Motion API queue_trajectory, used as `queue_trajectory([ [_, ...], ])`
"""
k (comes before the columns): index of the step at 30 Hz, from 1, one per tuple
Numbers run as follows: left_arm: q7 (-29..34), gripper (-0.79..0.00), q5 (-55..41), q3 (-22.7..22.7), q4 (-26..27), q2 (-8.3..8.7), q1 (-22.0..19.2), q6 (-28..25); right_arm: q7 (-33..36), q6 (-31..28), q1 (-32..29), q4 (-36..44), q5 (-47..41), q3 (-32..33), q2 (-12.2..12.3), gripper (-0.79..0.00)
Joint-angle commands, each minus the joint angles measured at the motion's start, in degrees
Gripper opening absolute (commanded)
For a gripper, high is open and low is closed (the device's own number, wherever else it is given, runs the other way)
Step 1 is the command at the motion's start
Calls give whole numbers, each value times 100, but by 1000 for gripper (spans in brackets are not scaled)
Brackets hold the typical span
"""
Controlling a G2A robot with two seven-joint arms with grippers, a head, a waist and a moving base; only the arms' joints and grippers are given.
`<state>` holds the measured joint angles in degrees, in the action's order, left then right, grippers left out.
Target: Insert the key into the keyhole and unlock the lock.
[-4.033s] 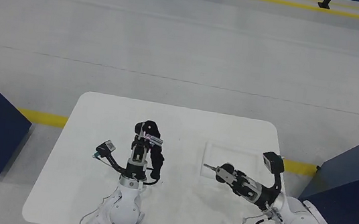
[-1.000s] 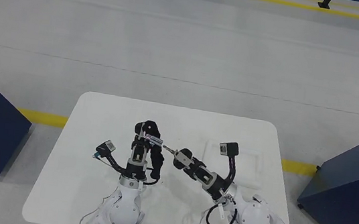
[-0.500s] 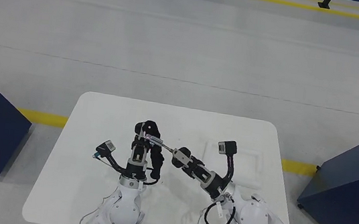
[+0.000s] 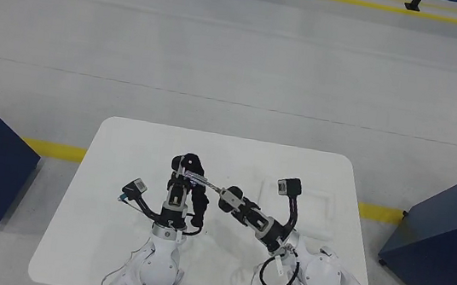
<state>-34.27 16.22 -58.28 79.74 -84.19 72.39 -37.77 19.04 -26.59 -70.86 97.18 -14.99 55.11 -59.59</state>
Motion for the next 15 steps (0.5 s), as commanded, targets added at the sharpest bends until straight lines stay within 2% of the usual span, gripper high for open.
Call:
queue_trajectory([
  [1,0,-785,0,0,0,0,0,0,9,6,-11,3,10,17,-13,-785],
  [15,0,-785,0,0,0,0,0,0,130,89,-60,29,144,126,-102,-785],
])
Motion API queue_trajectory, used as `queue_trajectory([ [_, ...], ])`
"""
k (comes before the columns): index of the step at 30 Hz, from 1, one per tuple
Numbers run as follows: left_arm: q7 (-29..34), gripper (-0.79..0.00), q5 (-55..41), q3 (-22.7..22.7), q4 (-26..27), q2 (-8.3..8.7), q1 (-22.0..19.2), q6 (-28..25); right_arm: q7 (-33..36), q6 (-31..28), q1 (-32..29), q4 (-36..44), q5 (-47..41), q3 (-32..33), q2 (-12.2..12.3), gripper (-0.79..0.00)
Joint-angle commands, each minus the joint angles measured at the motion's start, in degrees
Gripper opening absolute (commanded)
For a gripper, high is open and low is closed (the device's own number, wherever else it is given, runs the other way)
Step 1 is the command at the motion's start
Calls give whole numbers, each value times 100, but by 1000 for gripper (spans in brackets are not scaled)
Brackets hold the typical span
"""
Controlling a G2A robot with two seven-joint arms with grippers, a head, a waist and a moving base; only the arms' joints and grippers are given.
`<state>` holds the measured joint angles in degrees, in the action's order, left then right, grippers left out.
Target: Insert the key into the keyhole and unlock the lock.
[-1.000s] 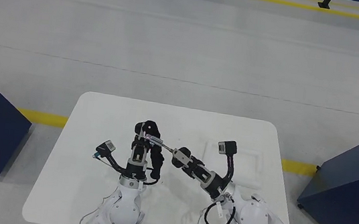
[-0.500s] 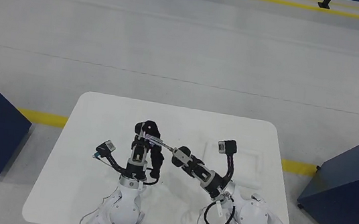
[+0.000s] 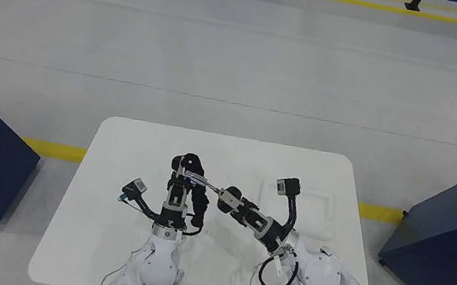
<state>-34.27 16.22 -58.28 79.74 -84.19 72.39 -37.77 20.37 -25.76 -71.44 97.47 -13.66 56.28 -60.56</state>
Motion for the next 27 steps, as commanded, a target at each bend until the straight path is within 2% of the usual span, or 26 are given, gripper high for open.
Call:
queue_trajectory([
  [1,0,-785,0,0,0,0,0,0,-10,8,-6,0,26,18,-12,-785],
  [27,0,-785,0,0,0,0,0,0,182,201,25,8,167,138,-178,-785],
])
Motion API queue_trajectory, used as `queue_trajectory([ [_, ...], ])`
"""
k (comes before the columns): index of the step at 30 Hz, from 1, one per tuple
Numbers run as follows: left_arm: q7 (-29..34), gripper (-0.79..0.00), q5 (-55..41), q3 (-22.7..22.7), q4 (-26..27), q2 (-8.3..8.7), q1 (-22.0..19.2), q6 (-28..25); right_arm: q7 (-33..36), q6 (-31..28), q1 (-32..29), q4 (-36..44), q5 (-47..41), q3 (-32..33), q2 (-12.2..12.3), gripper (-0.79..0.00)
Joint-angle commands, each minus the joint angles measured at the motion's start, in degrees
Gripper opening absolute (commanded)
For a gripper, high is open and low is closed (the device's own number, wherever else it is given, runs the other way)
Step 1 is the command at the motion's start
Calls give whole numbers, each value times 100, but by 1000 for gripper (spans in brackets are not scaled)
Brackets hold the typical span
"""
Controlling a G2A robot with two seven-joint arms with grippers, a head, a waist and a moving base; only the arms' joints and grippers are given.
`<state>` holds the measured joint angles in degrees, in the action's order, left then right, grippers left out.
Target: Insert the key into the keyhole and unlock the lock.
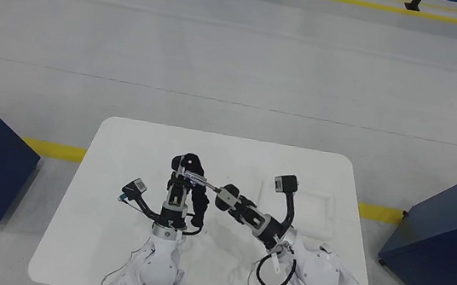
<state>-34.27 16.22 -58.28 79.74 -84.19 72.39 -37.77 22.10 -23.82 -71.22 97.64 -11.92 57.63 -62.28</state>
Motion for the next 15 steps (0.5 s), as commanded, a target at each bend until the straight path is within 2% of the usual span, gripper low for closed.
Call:
queue_trajectory([
  [1,0,-785,0,0,0,0,0,0,19,11,8,-19,-11,8,-12,-785],
  [15,0,-785,0,0,0,0,0,0,621,5,95,-165,-140,186,-42,-785],
])
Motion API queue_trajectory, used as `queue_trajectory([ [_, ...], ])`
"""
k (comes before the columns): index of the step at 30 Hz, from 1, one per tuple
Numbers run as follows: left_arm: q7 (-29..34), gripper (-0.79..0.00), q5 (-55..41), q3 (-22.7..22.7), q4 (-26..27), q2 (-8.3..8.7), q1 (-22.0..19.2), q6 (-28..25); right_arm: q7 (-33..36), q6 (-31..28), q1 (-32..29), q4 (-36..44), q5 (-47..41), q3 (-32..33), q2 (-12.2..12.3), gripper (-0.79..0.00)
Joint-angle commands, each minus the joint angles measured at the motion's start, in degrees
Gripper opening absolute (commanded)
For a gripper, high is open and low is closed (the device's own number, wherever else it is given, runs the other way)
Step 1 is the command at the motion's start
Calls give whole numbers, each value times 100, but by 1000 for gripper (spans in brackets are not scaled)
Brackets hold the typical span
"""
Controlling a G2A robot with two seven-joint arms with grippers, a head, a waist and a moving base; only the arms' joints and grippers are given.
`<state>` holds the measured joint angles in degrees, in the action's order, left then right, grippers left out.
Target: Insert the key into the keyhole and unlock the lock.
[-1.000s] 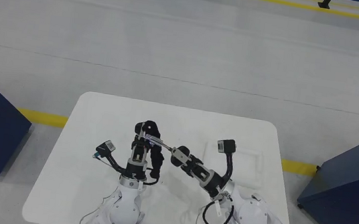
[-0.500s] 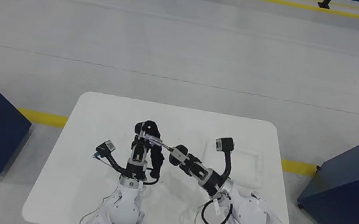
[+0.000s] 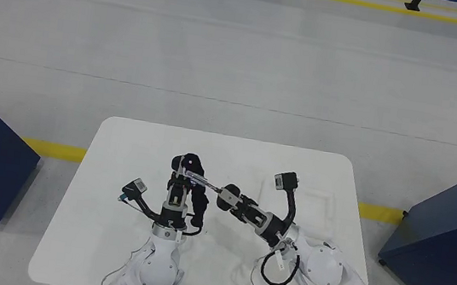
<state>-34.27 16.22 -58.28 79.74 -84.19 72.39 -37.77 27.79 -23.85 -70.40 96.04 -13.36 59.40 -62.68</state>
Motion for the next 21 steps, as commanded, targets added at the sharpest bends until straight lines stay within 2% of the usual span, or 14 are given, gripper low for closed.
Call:
queue_trajectory([
  [1,0,-785,0,0,0,0,0,0,100,8,25,-11,7,15,-3,-785],
  [21,0,-785,0,0,0,0,0,0,611,-130,211,-280,-189,113,-76,-785],
])
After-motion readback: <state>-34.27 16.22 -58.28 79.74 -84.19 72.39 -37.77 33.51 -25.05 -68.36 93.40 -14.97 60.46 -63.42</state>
